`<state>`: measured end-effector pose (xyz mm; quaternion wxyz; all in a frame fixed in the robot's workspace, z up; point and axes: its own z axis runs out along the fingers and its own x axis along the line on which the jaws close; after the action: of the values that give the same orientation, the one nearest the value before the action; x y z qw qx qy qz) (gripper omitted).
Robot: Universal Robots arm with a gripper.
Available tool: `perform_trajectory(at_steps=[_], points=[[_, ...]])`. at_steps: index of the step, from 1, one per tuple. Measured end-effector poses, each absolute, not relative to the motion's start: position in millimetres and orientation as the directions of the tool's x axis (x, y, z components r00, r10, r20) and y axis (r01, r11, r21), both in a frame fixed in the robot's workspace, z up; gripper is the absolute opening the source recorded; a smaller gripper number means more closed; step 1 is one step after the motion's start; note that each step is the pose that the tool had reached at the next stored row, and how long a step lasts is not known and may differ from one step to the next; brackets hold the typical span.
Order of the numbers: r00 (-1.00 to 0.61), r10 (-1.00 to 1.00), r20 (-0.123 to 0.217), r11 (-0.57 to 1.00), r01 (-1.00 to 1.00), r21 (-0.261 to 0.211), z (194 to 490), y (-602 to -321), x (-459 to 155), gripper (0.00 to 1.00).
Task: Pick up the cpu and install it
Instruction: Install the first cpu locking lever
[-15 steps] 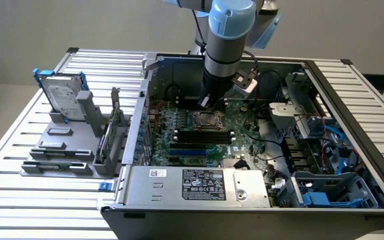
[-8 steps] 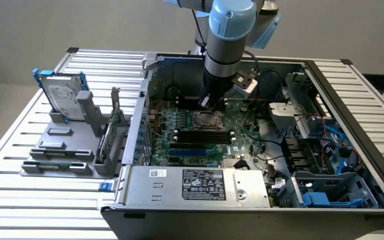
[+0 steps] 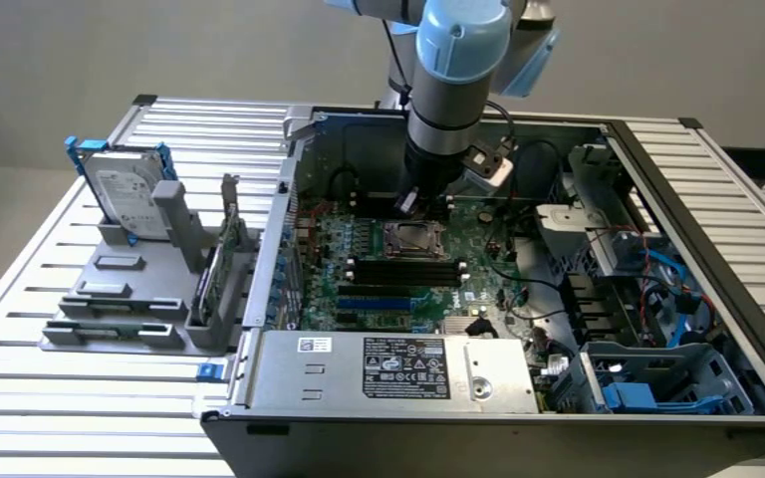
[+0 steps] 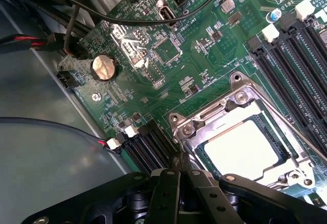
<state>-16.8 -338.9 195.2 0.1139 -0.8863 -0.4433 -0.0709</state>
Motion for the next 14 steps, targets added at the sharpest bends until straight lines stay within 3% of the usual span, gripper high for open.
perform_trajectory(at_steps=[14], points=[[0.597, 0.766, 0.238, -0.579, 0.802, -0.147, 193.9, -341.7, -16.7, 0.11]])
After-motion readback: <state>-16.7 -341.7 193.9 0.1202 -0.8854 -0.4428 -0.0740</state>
